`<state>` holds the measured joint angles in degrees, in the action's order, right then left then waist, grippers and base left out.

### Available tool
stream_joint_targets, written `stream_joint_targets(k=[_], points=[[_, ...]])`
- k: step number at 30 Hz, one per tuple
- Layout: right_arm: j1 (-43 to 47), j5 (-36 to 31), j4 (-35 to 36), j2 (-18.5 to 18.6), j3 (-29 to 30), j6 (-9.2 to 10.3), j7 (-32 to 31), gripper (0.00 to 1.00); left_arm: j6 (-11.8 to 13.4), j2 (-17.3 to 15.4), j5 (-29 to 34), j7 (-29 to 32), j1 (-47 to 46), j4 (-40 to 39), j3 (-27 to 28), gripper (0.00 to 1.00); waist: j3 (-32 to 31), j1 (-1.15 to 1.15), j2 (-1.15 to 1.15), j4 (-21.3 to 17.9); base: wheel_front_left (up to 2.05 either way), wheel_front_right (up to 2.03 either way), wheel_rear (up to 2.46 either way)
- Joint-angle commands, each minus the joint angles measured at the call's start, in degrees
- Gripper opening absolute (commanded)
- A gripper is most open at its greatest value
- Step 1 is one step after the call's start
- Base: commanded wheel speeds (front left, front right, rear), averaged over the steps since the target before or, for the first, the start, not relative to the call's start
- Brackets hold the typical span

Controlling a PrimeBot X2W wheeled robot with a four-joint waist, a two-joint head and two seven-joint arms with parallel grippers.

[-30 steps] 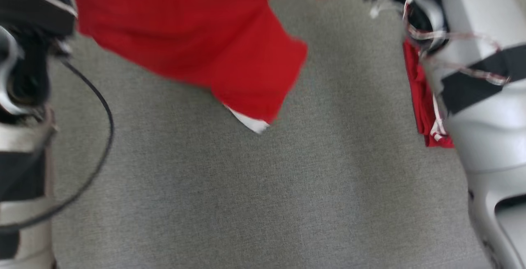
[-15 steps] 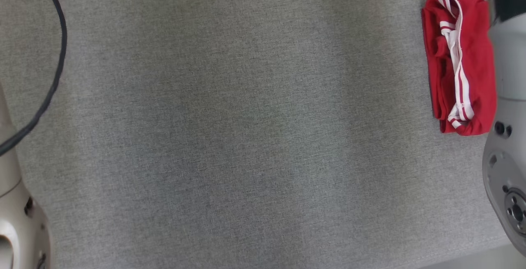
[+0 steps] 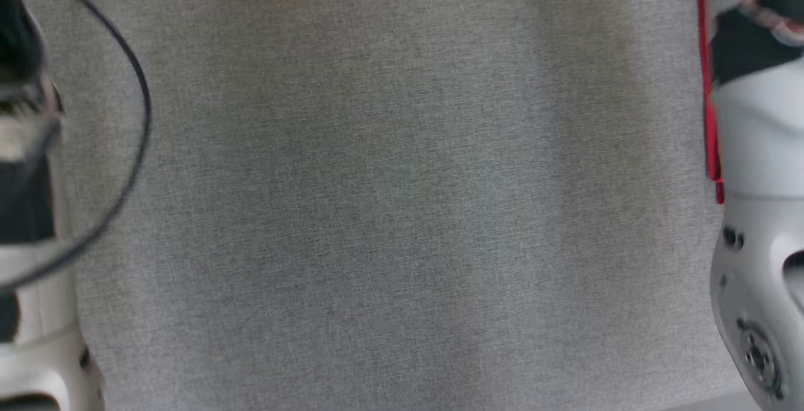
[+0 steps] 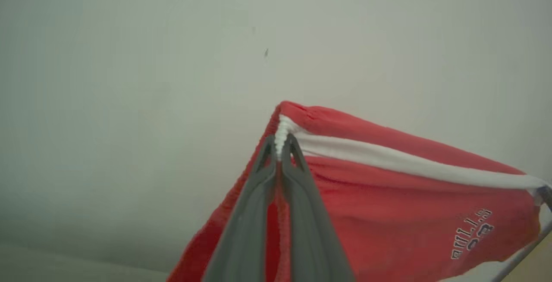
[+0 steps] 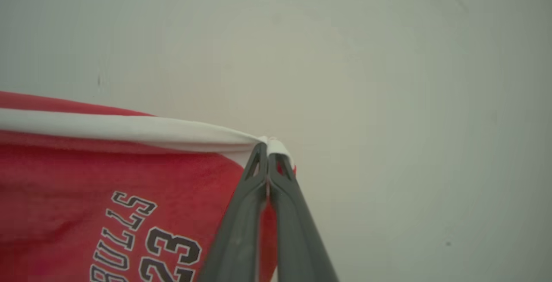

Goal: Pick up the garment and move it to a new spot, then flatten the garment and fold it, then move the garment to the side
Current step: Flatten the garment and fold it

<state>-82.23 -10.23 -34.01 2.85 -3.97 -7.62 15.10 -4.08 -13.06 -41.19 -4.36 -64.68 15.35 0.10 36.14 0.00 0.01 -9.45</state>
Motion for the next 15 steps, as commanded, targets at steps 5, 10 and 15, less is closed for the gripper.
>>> stream_joint_targets(k=[5, 10, 15], points=[[5.56, 2.93, 0.37, 1.97, -3.57, 0.26, -1.61, 0.0, -1.96, -1.96, -0.28, 0.81, 8.32, -3.17, -1.84, 0.0, -1.84, 0.0, -0.01, 0.2, 0.0, 0.0, 0.0], [15.23, 7.84, 4.39, 4.38, -8.15, 0.24, -12.28, 0.0, -2.68, -3.96, 0.07, 1.83, 19.38, -7.47, -4.27, 0.0, -6.6, 0.0, -0.01, -0.24, 0.0, 0.0, 0.0], [28.0, 13.73, 13.55, 7.72, -11.25, 0.25, -25.87, 0.0, -1.24, -2.98, -2.54, 2.5, 31.42, -10.37, -3.53, 0.0, -12.2, 0.0, -0.01, -0.67, 0.0, 0.0, 0.0]])
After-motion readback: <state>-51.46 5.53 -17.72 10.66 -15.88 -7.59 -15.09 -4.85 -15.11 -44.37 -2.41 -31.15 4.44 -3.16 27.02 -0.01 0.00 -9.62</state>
